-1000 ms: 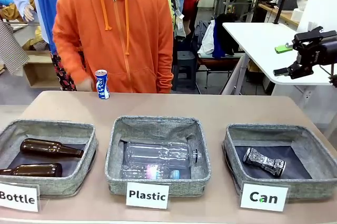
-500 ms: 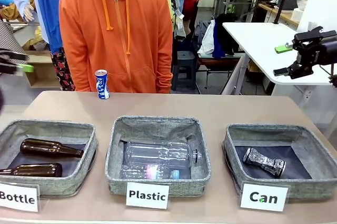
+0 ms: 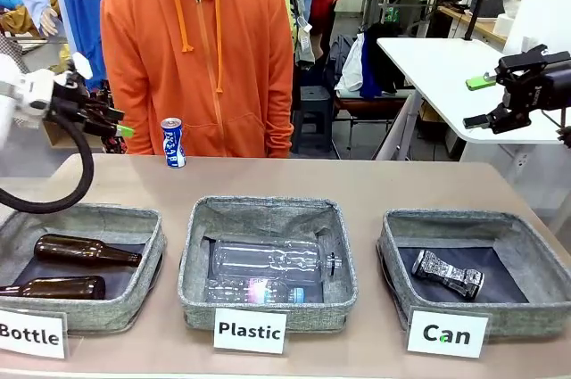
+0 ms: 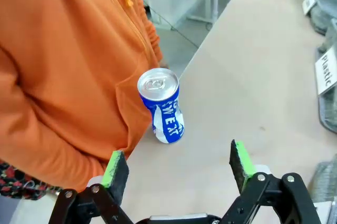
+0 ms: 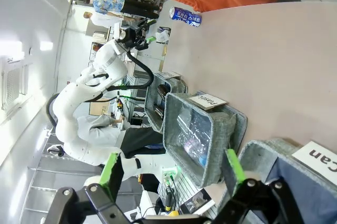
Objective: Sort the can waste into the basket.
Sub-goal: Pick up the can waste from the table and place it in the right Fabric basket.
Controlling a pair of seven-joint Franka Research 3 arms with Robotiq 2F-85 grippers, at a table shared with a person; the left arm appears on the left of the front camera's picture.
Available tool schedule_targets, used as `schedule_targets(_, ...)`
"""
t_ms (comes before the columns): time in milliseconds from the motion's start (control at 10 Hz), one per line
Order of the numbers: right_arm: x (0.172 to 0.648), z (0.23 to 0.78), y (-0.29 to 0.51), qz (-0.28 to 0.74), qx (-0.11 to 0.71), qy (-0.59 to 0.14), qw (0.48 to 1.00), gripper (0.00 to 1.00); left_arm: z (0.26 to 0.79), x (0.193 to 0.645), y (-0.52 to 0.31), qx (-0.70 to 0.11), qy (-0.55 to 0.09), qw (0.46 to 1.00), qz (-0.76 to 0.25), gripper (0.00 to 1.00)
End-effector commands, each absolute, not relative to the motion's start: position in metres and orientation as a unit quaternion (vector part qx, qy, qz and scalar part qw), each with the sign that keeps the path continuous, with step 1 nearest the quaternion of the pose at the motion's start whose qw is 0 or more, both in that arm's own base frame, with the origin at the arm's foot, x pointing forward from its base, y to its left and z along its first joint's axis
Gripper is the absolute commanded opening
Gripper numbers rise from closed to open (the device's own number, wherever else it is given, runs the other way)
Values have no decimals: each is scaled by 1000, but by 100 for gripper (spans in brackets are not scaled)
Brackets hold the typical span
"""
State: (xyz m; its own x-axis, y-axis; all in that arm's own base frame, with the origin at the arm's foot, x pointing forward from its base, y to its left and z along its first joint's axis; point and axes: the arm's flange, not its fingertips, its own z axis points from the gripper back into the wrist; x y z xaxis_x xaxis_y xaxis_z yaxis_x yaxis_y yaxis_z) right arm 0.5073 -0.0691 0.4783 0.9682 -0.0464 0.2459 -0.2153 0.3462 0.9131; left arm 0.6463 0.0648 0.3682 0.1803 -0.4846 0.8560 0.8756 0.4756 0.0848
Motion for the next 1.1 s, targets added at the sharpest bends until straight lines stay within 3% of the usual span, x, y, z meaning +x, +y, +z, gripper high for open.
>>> schedule_targets(0, 508, 481, -69, 56, 568, -112, 814, 100, 362, 671, 64, -227, -402, 750, -473, 100)
schedule_targets(600, 508, 481, -69, 56, 568, -112, 814, 100, 315, 728, 26, -272, -337, 752, -497, 100)
schedule_targets(1000, 508, 481, -69, 56, 568, -112, 814, 100, 301, 750, 6, -272, -343, 742, -508, 100)
